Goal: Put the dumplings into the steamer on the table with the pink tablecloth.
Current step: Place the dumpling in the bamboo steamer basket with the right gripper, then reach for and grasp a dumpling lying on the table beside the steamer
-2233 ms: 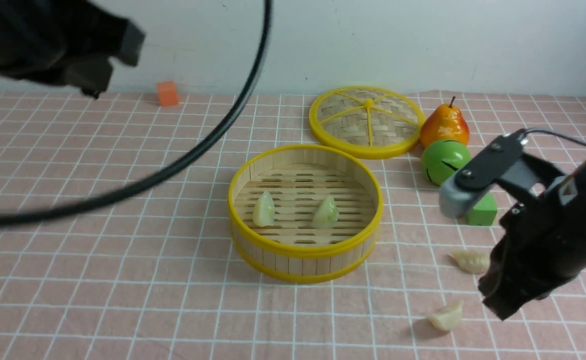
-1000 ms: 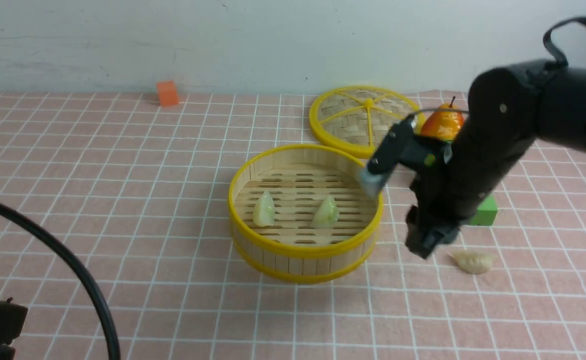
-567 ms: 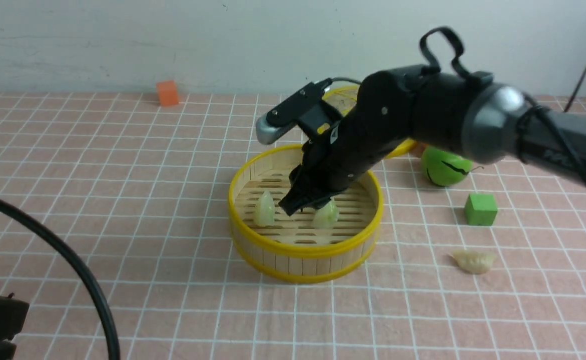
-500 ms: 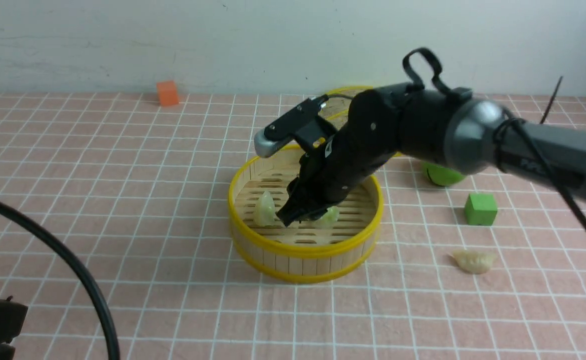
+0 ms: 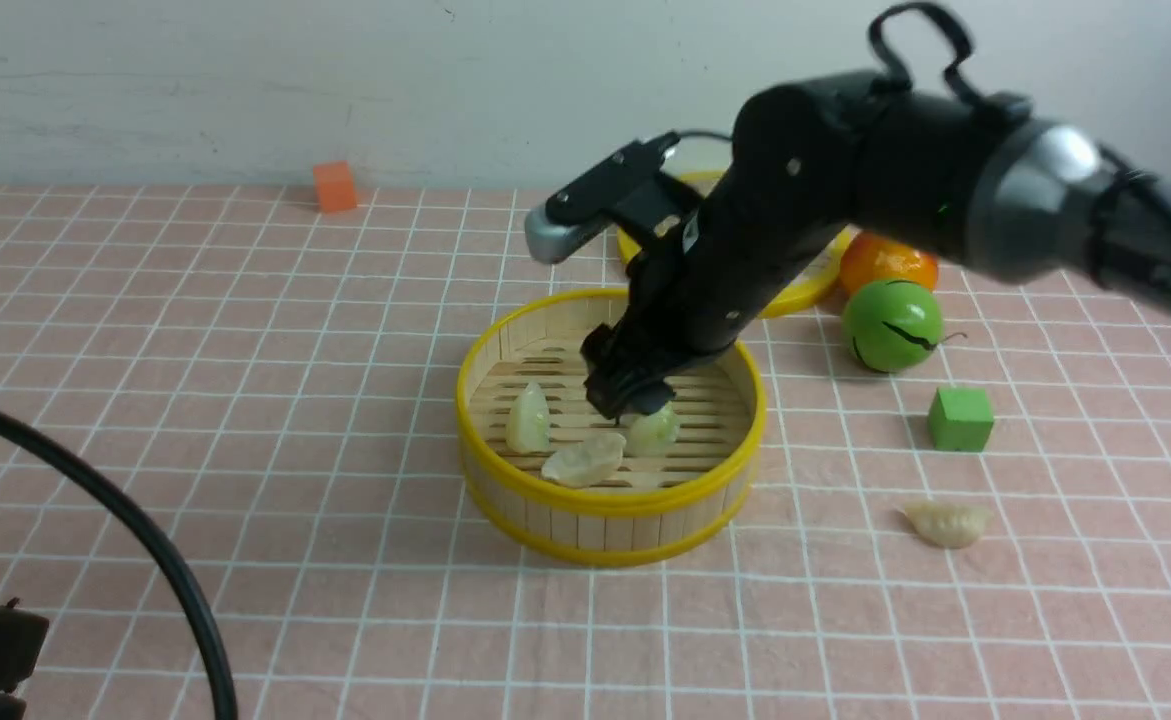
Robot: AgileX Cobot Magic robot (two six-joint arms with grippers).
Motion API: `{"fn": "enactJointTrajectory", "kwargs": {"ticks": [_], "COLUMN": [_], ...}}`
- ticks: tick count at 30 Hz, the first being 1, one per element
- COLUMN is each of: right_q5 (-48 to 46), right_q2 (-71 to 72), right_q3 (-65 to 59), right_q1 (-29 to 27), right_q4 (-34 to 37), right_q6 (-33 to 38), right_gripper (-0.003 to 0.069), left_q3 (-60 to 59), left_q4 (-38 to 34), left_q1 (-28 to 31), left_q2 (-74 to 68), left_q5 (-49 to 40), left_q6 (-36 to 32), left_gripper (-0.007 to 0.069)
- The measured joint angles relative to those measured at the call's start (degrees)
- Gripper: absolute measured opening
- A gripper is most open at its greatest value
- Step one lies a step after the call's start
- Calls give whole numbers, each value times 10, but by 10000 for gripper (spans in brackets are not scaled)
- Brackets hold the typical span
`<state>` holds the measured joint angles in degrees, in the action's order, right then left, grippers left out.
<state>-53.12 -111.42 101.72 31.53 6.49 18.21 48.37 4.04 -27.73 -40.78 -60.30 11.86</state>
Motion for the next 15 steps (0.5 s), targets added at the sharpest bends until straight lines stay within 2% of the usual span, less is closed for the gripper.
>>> {"fn": "enactJointTrajectory", "kwargs": {"ticks": [5,7,11,15], "right_q5": [-113,-162,-169,-164], "right_q2": [57,70,73,73], "right_q3": [4,-2,-61,-130], "right_q1": [-24,-55,-125,-162], "right_q4": [-54,-70,-65,-48], "right_q6": [0,0,11,46], "right_gripper": [561,528,479,463], "left_q3": [0,0,0,0], "left_q4": [0,0,0,0], "left_q1": [0,0,0,0], "left_q2": [0,0,0,0], "left_q5": [5,7,9,9], "left_q6": [0,0,0,0], "left_gripper": [-13,-13,-13,-13]}}
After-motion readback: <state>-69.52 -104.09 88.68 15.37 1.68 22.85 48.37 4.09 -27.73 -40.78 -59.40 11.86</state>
